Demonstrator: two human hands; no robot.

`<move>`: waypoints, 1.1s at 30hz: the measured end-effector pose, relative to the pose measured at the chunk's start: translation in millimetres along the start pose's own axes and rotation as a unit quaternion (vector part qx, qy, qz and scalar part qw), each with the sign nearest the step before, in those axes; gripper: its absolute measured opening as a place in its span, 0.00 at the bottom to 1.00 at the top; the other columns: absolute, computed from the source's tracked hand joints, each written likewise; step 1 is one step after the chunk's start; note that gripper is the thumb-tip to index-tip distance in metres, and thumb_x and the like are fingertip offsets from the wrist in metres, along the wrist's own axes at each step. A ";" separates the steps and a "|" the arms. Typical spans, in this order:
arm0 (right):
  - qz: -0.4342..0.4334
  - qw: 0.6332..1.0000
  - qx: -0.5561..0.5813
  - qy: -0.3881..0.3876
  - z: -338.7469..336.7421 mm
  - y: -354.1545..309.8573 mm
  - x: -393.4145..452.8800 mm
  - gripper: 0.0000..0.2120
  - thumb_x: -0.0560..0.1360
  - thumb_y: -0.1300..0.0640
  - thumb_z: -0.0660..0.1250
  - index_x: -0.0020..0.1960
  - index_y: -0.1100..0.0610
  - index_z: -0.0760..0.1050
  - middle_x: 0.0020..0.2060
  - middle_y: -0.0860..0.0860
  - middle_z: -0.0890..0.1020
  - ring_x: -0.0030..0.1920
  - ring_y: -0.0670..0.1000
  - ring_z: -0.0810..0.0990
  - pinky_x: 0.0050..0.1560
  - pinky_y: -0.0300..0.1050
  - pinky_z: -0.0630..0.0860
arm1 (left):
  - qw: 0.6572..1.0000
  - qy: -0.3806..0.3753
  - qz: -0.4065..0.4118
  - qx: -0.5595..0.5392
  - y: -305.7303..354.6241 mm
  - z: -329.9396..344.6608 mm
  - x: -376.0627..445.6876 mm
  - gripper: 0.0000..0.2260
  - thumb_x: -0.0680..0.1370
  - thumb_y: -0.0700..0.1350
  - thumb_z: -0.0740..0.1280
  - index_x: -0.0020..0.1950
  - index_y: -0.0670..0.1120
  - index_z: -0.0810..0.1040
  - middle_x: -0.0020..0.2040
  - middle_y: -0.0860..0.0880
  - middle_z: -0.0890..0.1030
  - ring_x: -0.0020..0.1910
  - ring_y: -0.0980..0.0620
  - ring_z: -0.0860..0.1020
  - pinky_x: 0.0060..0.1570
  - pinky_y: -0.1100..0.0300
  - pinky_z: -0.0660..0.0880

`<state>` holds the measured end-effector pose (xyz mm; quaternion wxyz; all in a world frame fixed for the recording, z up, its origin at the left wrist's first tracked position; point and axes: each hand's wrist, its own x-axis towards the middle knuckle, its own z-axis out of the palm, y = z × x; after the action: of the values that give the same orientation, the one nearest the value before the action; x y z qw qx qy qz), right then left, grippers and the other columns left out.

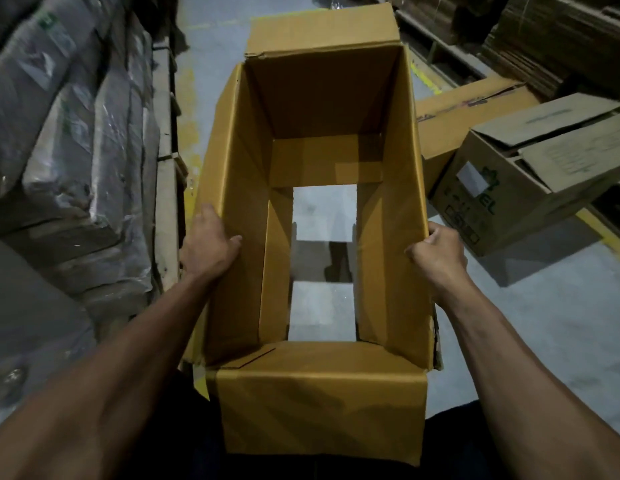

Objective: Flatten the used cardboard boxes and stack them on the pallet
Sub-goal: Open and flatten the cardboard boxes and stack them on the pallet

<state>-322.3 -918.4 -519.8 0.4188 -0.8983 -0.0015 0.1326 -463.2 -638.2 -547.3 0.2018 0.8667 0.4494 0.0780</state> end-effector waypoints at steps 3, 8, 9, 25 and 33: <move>-0.006 1.000 -0.005 0.007 -0.2 3.4 1.6 0.14 0.79 0.63 0.64 0.60 0.50 0.79 0.48 0.53 0.83 0.46 0.57 0.81 0.50 0.53 0.79 | 0.999 -0.031 -0.001 -0.010 0.8 -2.4 3.3 0.17 0.79 0.50 0.69 0.60 0.43 0.67 0.54 0.40 0.78 0.53 0.37 0.78 0.55 0.41 0.77; -0.003 1.000 -0.028 0.013 0.0 9.2 6.1 0.13 0.80 0.62 0.63 0.60 0.51 0.79 0.48 0.54 0.82 0.46 0.57 0.80 0.50 0.54 0.80 | 0.999 -0.039 -0.015 -0.029 -4.6 4.4 3.3 0.11 0.79 0.47 0.68 0.54 0.44 0.70 0.49 0.42 0.77 0.49 0.39 0.77 0.53 0.42 0.77; -0.002 0.999 -0.033 0.013 0.1 10.5 6.8 0.12 0.80 0.62 0.62 0.59 0.51 0.80 0.47 0.54 0.82 0.46 0.57 0.80 0.50 0.53 0.79 | 0.998 -0.042 -0.019 -0.033 -7.0 6.3 3.6 0.11 0.78 0.47 0.68 0.55 0.44 0.70 0.49 0.42 0.77 0.50 0.39 0.77 0.53 0.42 0.78; 0.029 0.998 0.008 0.053 6.6 9.0 12.9 0.13 0.81 0.63 0.63 0.62 0.53 0.77 0.50 0.54 0.80 0.48 0.56 0.77 0.55 0.55 0.76 | 0.999 -0.020 0.019 -0.021 -7.3 10.1 -38.1 0.10 0.80 0.44 0.67 0.59 0.42 0.74 0.51 0.42 0.80 0.51 0.40 0.78 0.51 0.50 0.75; 0.095 0.982 0.125 0.107 0.8 5.1 17.0 0.12 0.79 0.62 0.64 0.40 0.48 0.71 0.39 0.49 0.77 0.47 0.56 0.80 0.51 0.53 0.78 | 0.984 -0.069 0.165 0.002 0.2 29.0 -107.5 0.21 0.79 0.40 0.63 0.72 0.47 0.70 0.50 0.42 0.84 0.47 0.39 0.81 0.45 0.50 0.77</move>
<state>-306.6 -919.2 -528.2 0.5109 -0.8440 0.1453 0.0740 -516.6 -733.6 -568.5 0.2146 0.9329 0.2850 0.0492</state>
